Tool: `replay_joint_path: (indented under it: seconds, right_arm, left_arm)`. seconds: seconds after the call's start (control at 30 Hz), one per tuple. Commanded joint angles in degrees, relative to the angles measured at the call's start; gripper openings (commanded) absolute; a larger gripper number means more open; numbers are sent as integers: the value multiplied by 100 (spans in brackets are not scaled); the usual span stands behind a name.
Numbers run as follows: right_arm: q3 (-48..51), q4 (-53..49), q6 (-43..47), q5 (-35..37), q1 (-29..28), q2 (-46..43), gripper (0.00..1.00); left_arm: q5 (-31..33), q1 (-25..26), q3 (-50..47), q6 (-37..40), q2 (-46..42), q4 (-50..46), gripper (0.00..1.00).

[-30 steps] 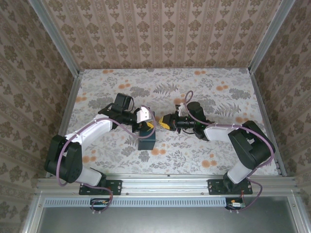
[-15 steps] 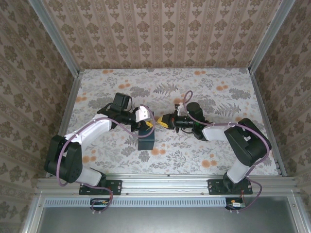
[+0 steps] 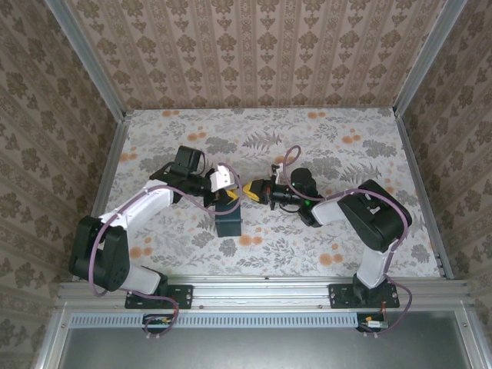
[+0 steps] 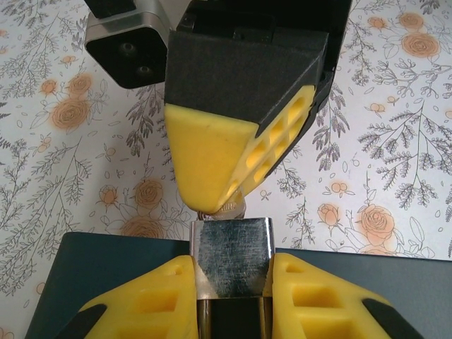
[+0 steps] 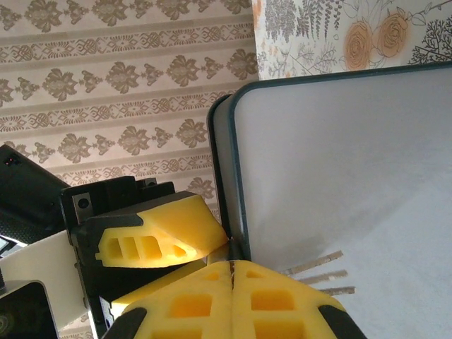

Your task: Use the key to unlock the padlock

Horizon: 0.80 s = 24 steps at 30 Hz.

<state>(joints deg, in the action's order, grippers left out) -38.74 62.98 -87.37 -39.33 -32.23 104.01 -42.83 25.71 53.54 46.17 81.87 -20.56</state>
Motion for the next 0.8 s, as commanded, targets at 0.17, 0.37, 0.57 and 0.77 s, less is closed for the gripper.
replay_joint_path:
  seconds: [0.17, 0.37, 0.57, 0.77]
  right_arm:
    - [-160, -567, 1325, -577, -462, -549, 0]
    - [-457, -2648, 2388, -868, -438, -720, 13]
    - [-319, -2692, 2366, -813, -203, -873, 23]
    - [-368, -3472, 2869, -856, 96, -1239, 38]
  left_arm:
    - [-224, 144, -60, -122, 264, -198, 10]
    - [-125, 141, 19, 71, 304, -405, 8]
    - [-199, 94, -39, 190, 273, -514, 7]
    - [-209, 72, -29, 285, 304, -627, 7]
